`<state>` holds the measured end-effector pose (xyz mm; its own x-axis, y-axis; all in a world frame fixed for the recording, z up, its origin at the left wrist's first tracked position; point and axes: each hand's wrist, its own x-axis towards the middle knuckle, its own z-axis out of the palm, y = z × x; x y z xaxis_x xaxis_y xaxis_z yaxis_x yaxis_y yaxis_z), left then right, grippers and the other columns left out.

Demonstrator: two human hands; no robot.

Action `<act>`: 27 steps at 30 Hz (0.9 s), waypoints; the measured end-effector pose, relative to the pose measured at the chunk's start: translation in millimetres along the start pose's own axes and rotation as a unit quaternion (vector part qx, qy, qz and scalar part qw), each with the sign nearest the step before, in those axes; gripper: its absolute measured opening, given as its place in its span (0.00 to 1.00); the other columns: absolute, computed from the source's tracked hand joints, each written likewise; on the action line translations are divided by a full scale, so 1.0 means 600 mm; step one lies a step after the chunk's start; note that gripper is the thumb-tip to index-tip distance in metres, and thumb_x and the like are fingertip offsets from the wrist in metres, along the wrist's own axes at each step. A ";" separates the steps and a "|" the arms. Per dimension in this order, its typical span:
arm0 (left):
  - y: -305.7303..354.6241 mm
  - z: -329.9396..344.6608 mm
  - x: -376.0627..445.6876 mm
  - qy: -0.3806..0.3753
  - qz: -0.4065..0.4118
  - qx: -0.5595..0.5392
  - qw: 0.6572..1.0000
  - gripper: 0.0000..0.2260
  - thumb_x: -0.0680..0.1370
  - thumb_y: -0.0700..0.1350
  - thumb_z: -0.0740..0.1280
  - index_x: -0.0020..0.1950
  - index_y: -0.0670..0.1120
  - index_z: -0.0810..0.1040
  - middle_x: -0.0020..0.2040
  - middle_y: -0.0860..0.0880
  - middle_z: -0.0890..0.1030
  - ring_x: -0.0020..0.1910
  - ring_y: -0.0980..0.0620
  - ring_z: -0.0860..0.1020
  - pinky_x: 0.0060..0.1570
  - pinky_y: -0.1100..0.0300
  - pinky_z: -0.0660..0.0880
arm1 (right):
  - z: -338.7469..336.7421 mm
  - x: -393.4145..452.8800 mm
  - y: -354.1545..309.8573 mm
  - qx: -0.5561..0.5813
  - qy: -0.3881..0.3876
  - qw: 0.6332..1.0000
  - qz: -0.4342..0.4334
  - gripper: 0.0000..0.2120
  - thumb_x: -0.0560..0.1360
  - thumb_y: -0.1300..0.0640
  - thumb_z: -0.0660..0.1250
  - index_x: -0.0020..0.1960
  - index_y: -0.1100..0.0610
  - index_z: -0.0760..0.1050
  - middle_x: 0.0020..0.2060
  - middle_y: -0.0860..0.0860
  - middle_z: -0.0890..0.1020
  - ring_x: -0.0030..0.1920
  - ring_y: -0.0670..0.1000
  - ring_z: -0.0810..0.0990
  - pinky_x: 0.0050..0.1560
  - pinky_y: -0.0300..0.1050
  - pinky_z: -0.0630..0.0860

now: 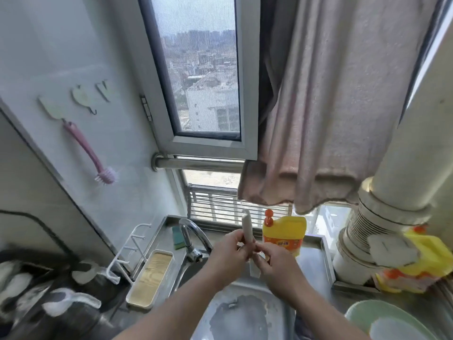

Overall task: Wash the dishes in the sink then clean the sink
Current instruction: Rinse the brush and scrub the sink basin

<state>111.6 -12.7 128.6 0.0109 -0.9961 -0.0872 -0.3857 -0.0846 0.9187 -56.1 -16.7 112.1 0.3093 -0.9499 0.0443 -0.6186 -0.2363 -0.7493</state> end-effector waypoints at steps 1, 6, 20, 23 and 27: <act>0.007 -0.009 0.001 0.006 -0.004 -0.017 1.000 0.03 0.81 0.47 0.71 0.48 0.54 0.83 0.44 0.53 0.87 0.45 0.53 0.86 0.54 0.47 0.84 | 0.000 0.008 -0.009 -0.014 0.004 1.000 -0.012 0.15 0.80 0.37 0.61 0.61 0.37 0.80 0.53 0.34 0.83 0.56 0.39 0.78 0.58 0.46 0.76; 0.021 -0.064 0.010 0.043 -0.007 -0.088 0.995 0.07 0.76 0.49 0.78 0.49 0.47 0.85 0.44 0.47 0.88 0.47 0.48 0.87 0.56 0.42 0.83 | 0.015 0.045 -0.053 -0.028 0.019 0.999 -0.040 0.10 0.79 0.42 0.69 0.60 0.37 0.80 0.45 0.33 0.83 0.51 0.39 0.80 0.54 0.45 0.78; -0.039 -0.273 0.043 0.064 0.005 -0.146 0.987 0.08 0.78 0.56 0.75 0.57 0.62 0.84 0.49 0.48 0.85 0.47 0.53 0.83 0.50 0.55 0.81 | 0.099 0.192 -0.186 -0.071 -0.010 0.995 0.075 0.10 0.81 0.58 0.65 0.44 0.46 0.77 0.35 0.45 0.84 0.39 0.46 0.81 0.47 0.50 0.80; -0.017 -0.341 0.063 0.115 0.011 -0.205 0.972 0.14 0.76 0.61 0.74 0.61 0.63 0.83 0.49 0.46 0.84 0.45 0.50 0.81 0.46 0.55 0.79 | 0.108 0.245 -0.267 -0.034 -0.019 0.998 0.041 0.12 0.82 0.61 0.63 0.45 0.47 0.78 0.35 0.48 0.82 0.37 0.48 0.78 0.42 0.49 0.75; 0.048 -0.446 0.110 0.151 0.068 -0.243 0.956 0.12 0.85 0.53 0.65 0.65 0.53 0.83 0.51 0.46 0.87 0.51 0.49 0.85 0.52 0.53 0.82 | 0.125 0.330 -0.405 0.031 -0.006 0.999 -0.037 0.09 0.84 0.54 0.62 0.54 0.48 0.81 0.42 0.47 0.84 0.43 0.50 0.80 0.45 0.48 0.76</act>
<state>348.2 -87.4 252.1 0.2858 -0.9537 0.0936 0.0706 0.1184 0.9905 209.7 -131.7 253.5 0.3612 -0.9278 0.0932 -0.5480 -0.2921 -0.7838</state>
